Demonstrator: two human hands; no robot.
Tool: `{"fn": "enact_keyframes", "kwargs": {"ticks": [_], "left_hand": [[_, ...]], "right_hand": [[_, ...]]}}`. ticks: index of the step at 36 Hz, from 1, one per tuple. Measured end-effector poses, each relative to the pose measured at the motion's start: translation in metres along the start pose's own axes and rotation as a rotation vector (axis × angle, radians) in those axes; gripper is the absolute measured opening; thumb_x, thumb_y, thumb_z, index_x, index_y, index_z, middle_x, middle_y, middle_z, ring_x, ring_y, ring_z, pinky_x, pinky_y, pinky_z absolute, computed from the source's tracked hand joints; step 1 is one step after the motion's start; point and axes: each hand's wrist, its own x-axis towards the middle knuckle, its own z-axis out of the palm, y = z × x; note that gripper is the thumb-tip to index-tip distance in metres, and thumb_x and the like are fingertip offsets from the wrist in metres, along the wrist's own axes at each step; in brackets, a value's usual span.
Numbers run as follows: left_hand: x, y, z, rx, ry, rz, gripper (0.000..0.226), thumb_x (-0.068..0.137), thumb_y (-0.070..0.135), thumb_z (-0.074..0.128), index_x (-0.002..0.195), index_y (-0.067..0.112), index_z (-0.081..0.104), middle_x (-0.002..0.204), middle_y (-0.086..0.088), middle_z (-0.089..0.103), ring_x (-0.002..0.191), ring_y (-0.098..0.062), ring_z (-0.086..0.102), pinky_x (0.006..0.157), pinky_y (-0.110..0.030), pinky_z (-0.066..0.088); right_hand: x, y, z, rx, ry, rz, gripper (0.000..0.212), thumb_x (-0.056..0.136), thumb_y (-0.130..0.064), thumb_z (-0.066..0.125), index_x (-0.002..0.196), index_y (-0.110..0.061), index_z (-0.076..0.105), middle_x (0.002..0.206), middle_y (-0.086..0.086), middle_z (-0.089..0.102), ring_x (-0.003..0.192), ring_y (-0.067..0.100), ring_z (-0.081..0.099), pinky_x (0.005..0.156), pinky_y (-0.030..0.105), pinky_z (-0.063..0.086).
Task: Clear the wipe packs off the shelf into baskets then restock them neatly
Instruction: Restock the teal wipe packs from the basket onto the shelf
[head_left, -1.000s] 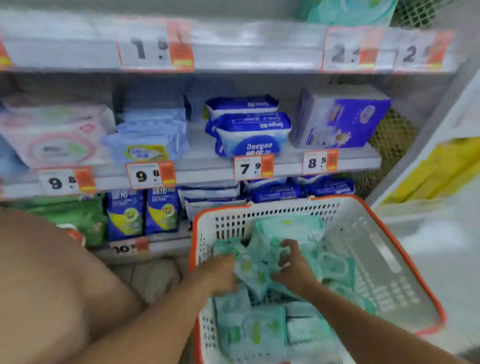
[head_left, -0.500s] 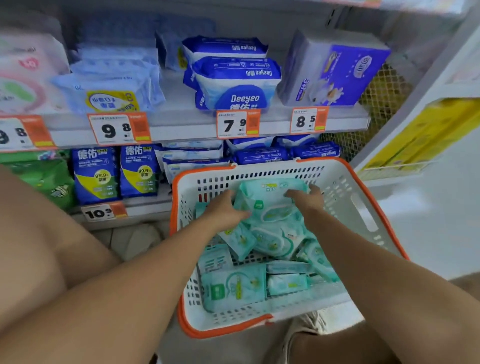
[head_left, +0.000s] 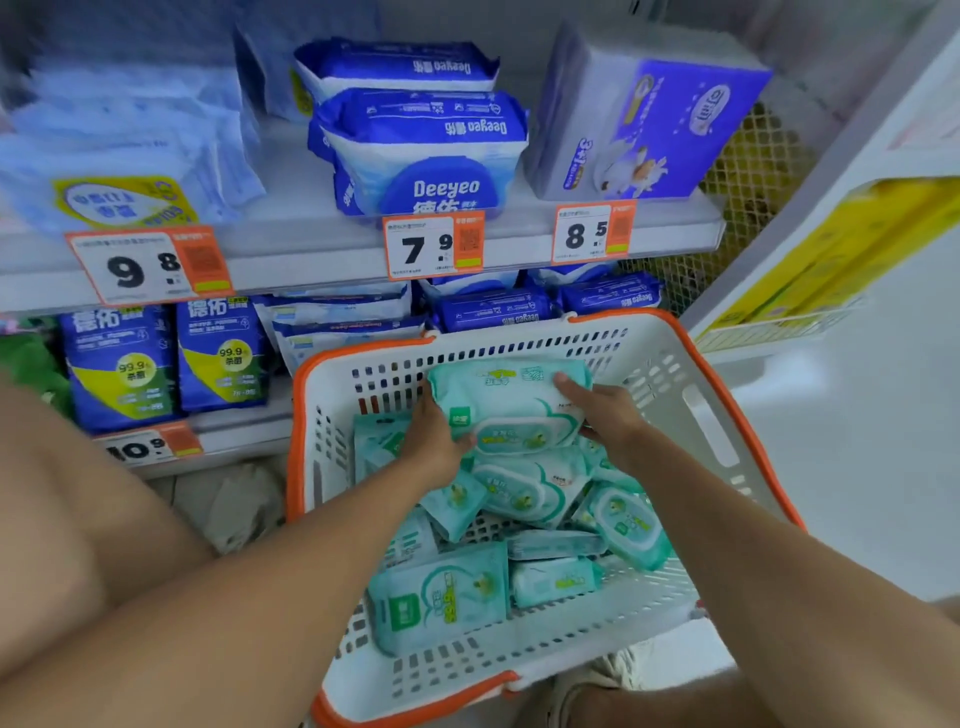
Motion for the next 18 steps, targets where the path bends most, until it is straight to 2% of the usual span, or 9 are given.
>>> {"fn": "enact_keyframes", "kwargs": {"ticks": [2,5,7,10,12,14,16,18], "left_hand": [[-0.014,0.011,-0.012,-0.016,0.0,0.052,0.064,0.089,0.019,0.071,0.143,0.014,0.037,0.133,-0.002,0.047,0.124,-0.022,0.047,0.105,-0.036,0.041],[-0.025,0.033,-0.033,-0.042,-0.001,0.146,0.042,0.092,0.022,0.068,0.127,0.015,0.046,0.111,0.007,0.051,0.106,-0.013,0.05,0.084,-0.021,0.039],[-0.031,0.054,-0.053,-0.065,0.008,0.207,0.045,0.089,0.029,0.072,0.126,0.014,0.052,0.118,0.002,0.059,0.108,-0.014,0.057,0.084,-0.024,0.047],[-0.041,0.087,-0.087,-0.056,0.086,0.317,0.059,0.076,0.059,0.074,0.125,0.031,0.057,0.122,0.002,0.065,0.113,-0.018,0.062,0.095,-0.043,0.053],[-0.048,0.111,-0.112,-0.064,0.153,0.413,0.064,0.07,0.067,0.072,0.122,0.032,0.06,0.119,0.001,0.067,0.11,-0.019,0.064,0.091,-0.046,0.055],[-0.064,0.143,-0.138,-0.091,0.247,0.509,0.066,0.071,0.069,0.07,0.122,0.03,0.06,0.117,-0.001,0.066,0.109,-0.021,0.062,0.089,-0.046,0.056],[-0.085,0.179,-0.161,-0.076,0.351,0.62,0.069,0.069,0.074,0.068,0.125,0.035,0.054,0.119,-0.001,0.06,0.115,-0.024,0.056,0.096,-0.046,0.05],[-0.106,0.21,-0.177,-0.175,0.341,0.707,0.07,0.074,0.059,0.074,0.13,0.035,0.039,0.122,0.003,0.054,0.116,-0.014,0.056,0.099,-0.039,0.049]], "right_hand": [[-0.01,-0.011,-0.006,-0.014,-0.017,-0.032,0.037,0.079,-0.043,0.082,0.098,-0.012,0.074,0.1,0.007,0.077,0.089,0.024,0.075,0.085,0.04,0.061],[-0.031,-0.033,-0.018,-0.017,-0.01,-0.059,0.037,0.083,-0.043,0.079,0.097,-0.009,0.073,0.095,0.007,0.078,0.081,0.022,0.076,0.071,0.033,0.062],[-0.045,-0.048,-0.025,0.005,0.017,-0.082,0.034,0.086,-0.044,0.075,0.092,-0.01,0.071,0.092,0.007,0.077,0.078,0.02,0.075,0.066,0.031,0.061],[-0.072,-0.075,-0.029,0.07,0.057,-0.164,0.031,0.092,-0.045,0.067,0.09,-0.014,0.066,0.09,0.004,0.074,0.075,0.016,0.07,0.056,0.026,0.056],[-0.093,-0.098,-0.031,0.118,0.078,-0.227,0.03,0.094,-0.045,0.065,0.09,-0.015,0.064,0.089,0.004,0.071,0.072,0.015,0.067,0.05,0.024,0.053],[-0.119,-0.124,-0.036,0.176,0.095,-0.301,0.029,0.094,-0.045,0.065,0.088,-0.017,0.065,0.088,0.003,0.071,0.072,0.015,0.066,0.057,0.027,0.055],[-0.146,-0.151,-0.041,0.205,0.134,-0.406,0.036,0.09,-0.053,0.066,0.086,-0.017,0.067,0.09,0.006,0.073,0.079,0.022,0.07,0.075,0.041,0.06],[-0.175,-0.175,-0.045,0.262,0.117,-0.492,0.046,0.091,-0.059,0.06,0.094,-0.015,0.069,0.097,0.005,0.075,0.09,0.027,0.072,0.088,0.057,0.057]]}}
